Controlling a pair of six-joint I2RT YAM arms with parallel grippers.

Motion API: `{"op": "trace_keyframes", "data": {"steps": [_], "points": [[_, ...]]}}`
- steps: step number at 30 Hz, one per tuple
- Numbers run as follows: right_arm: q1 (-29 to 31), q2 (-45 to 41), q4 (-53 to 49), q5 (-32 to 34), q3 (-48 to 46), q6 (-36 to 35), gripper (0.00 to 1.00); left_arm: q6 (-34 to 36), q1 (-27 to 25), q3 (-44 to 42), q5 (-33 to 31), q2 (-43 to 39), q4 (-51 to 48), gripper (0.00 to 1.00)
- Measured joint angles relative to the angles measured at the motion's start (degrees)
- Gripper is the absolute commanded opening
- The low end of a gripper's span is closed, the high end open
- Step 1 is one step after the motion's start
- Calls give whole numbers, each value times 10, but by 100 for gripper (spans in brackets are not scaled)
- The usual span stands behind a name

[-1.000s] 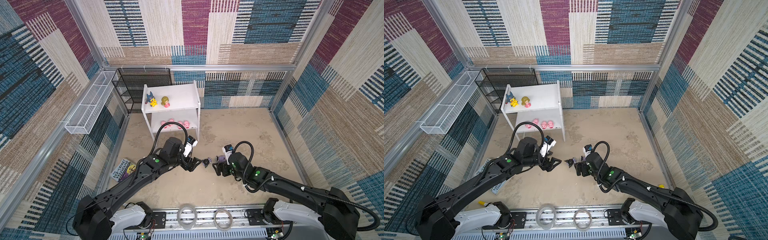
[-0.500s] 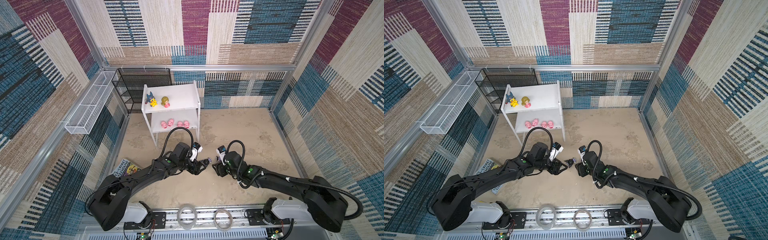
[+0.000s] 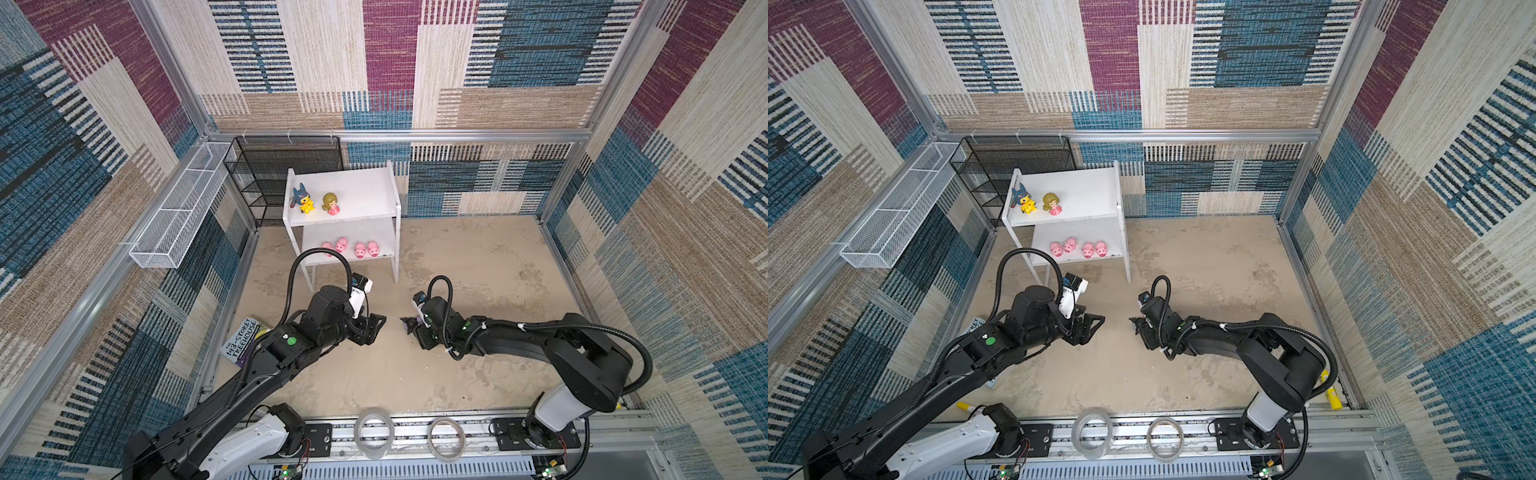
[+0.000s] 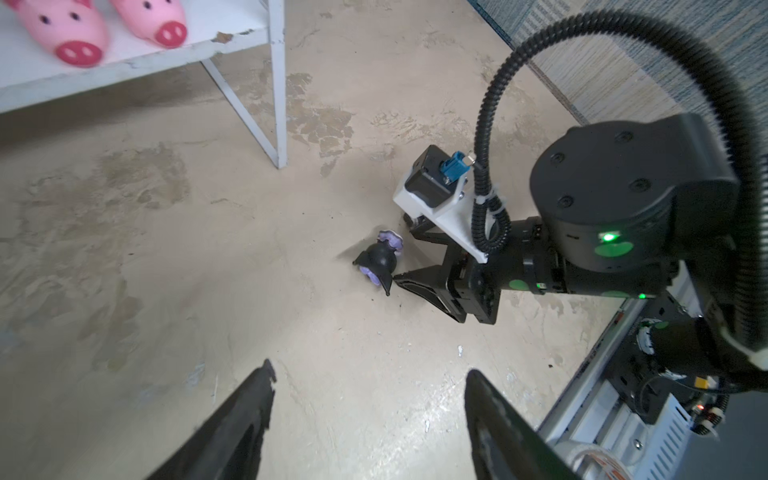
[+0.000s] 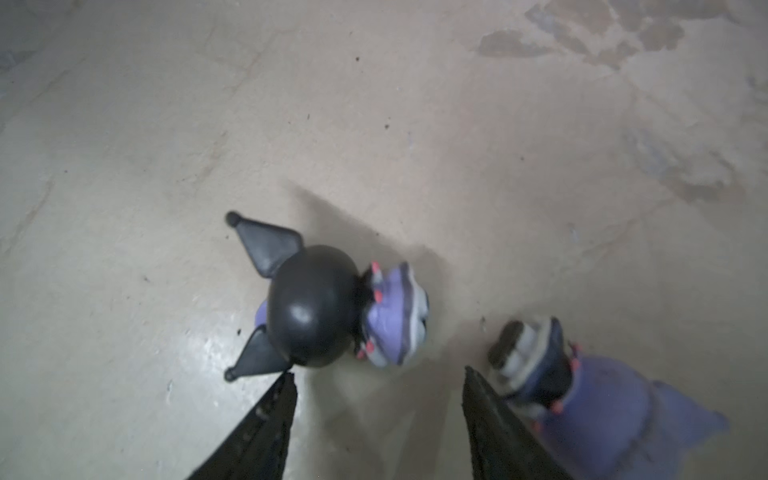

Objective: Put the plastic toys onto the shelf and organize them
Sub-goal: 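Lower the right gripper onto the black-and-purple Kuromi figurine and close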

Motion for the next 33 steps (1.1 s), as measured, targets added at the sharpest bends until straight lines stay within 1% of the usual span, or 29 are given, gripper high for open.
{"op": "trace_keyframes", "data": {"steps": [3, 6, 10, 14, 17, 20, 23, 27, 33], "points": [[18, 29, -1, 14, 26, -9, 73, 6, 6, 11, -14, -18, -26, 76], [22, 39, 5, 19, 35, -19, 77, 14, 9, 15, -24, -31, -43, 76], [18, 46, 14, 29, 39, -35, 77, 18, 10, 15, -29, -40, -59, 77], [8, 45, 15, 21, 41, -64, 77, 20, 10, 15, -37, -42, -61, 77], [-5, 28, -11, 7, 43, -93, 81, 21, 10, 15, -38, -44, -65, 77], [-20, 3, -27, -21, 42, -129, 83, 21, 10, 15, -39, -51, -66, 77], [-31, -15, -27, -56, 29, -174, 82, 21, 13, 15, -39, -55, -66, 77], [-43, -12, -20, -93, 26, -236, 80, 23, 13, 18, -39, -52, -67, 77], [-56, 3, 29, -119, 22, -318, 78, 32, 14, 27, -43, -72, -84, 78]]}}
